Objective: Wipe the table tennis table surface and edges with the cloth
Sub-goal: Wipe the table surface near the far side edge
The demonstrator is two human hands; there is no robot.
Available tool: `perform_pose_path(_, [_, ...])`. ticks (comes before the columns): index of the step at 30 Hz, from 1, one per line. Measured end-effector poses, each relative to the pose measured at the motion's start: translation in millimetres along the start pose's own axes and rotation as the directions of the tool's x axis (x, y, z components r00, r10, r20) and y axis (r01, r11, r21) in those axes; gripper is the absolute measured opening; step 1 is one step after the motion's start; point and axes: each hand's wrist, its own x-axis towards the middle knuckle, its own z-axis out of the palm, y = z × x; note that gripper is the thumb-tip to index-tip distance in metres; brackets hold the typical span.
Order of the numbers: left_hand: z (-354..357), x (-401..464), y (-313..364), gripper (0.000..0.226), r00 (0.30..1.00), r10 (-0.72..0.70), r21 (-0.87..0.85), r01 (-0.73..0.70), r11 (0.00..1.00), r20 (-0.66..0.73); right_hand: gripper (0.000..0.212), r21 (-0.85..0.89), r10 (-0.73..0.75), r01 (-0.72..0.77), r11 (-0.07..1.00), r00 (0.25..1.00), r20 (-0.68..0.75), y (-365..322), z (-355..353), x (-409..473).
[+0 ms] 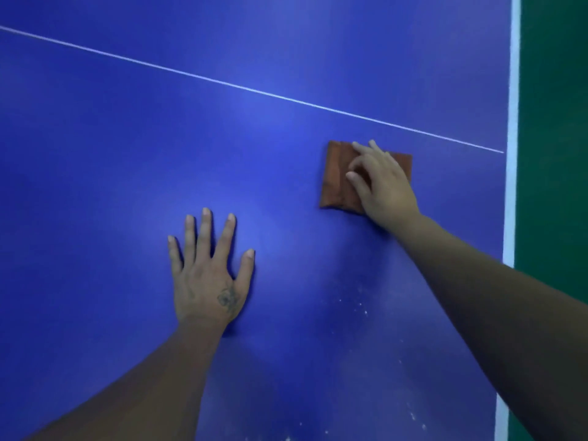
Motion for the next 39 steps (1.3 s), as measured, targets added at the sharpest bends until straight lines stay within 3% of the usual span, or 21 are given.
perform_pose_path(7, [4.6, -0.1, -2.5, 0.072, 0.999, 0.002, 0.011, -0.002, 1.000, -0.042, 0.065, -0.217, -0.153, 0.154, 0.964, 0.988, 0.022, 11.0, 22.3, -29.2])
perform_pose_path(10, [6.1, -1.0, -3.9, 0.072, 0.999, -0.001, 0.022, 0.002, 1.000, -0.042, 0.065, -0.247, -0.161, 0.162, 0.955, 0.987, 0.025, -15.6, 34.8, -72.7])
perform_pose_path(13, [7.1, -0.1, -2.6, 0.071, 0.997, 0.000, 0.018, 0.001, 1.000, -0.071, 0.066, -0.161, -0.248, 0.260, 0.952, 0.964, 0.093, -43.8, 47.3, -135.0])
perform_pose_path(16, [8.0, 0.1, -3.1, 0.071, 0.997, 0.007, 0.021, -0.006, 1.000, -0.076, 0.053, -0.135, -0.303, 0.325, 0.936, 0.939, 0.162, -59.3, 52.7, -167.7])
perform_pose_path(21, [7.3, 0.1, -2.6, 0.071, 0.997, 0.009, 0.012, -0.008, 1.000, -0.078, 0.041, 0.003, -0.330, 0.332, 0.943, 0.937, 0.117, -60.8, 38.5, -117.0])
perform_pose_path(23, [6.4, 0.0, -1.7, 0.071, 0.998, 0.000, 0.014, 0.000, 1.000, -0.064, 0.044, 0.016, -0.253, 0.252, 0.968, 0.966, 0.055, -50.4, 28.3, -67.3])
perform_pose_path(26, [5.3, -0.8, -1.0, 0.071, 0.999, 0.002, 0.016, -0.001, 1.000, -0.048, 0.049, -0.068, -0.106, 0.109, 0.992, 0.993, 0.044, -25.5, 14.6, -0.5])
perform_pose_path(29, [4.2, -0.7, -1.5, 0.072, 0.999, -0.005, 0.012, 0.005, 1.000, -0.031, 0.049, -0.212, -0.076, 0.090, 0.973, 0.994, 0.074, -2.2, 20.2, 19.2])
perform_pose_path(33, [3.7, -0.8, -0.7, 0.072, 1.000, -0.007, 0.014, 0.007, 1.000, -0.024, 0.058, -0.300, -0.065, 0.069, 0.951, 0.998, 0.023, -5.6, 33.8, -1.1])
perform_pose_path(39, [3.4, -0.5, -0.5, 0.071, 0.999, -0.002, 0.005, 0.002, 1.000, -0.038, 0.061, -0.232, -0.174, 0.186, 0.955, 0.982, 0.070, -46.9, 50.8, -96.4])
